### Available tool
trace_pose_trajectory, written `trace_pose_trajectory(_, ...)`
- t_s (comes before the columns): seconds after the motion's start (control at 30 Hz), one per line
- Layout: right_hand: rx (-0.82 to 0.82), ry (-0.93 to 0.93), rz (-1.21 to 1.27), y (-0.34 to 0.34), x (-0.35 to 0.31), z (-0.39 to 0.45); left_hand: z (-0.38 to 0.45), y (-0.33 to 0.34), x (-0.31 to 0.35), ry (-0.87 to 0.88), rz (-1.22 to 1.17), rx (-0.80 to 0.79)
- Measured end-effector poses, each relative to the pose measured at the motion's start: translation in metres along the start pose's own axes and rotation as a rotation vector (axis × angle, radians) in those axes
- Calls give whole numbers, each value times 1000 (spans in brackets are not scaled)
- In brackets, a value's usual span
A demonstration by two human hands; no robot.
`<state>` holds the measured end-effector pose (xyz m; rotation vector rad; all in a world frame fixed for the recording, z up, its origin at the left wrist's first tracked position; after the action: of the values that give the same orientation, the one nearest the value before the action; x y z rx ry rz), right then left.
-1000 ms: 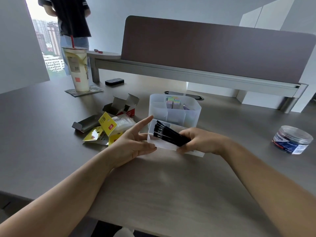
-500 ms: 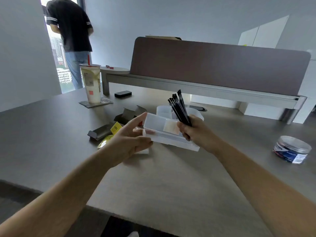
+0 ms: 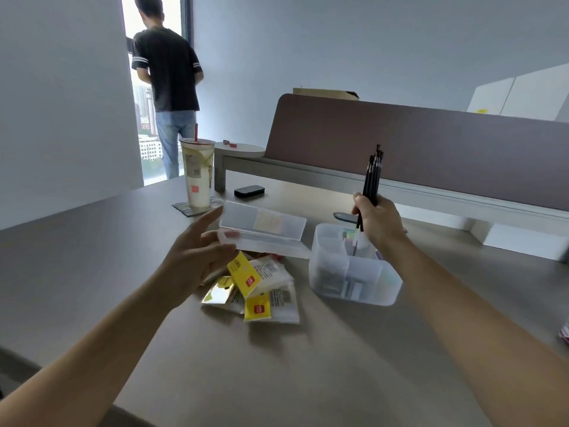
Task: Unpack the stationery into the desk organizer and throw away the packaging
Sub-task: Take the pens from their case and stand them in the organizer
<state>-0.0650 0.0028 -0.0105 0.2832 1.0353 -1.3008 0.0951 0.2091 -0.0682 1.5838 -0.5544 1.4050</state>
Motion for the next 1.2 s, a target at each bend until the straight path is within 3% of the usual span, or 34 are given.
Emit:
trace_pose_trajectory(0.3,-38,-34,-10,22,28,30,30,-14,-19,73,269,272)
trace_pose_trajectory(0.57,-280,104,-141,35,42,45,35,-10,-39,131,790,418)
trace_pose_trajectory(0.8,-445,80,-200,38,42,48,36,-11,-41,130,839,392)
trace_pose_trajectory(1.07,-479,47,-193,36,42,40,35,-14,-44,103,928,366)
trace_pose_trajectory(1.2,-506,-63,-356,29,37,29,31,-11,-41,92,1064,375)
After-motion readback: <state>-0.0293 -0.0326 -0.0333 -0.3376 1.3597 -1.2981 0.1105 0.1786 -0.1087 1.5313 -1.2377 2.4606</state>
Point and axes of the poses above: each hand's wrist, its own z-axis towards the middle knuckle, its own y-axis out of the palm, x = y × z, the point moved 1 cm from there along z, towards the middle knuckle, and after that the axes turned 10 degrees about -y, right-handed, at the moved point
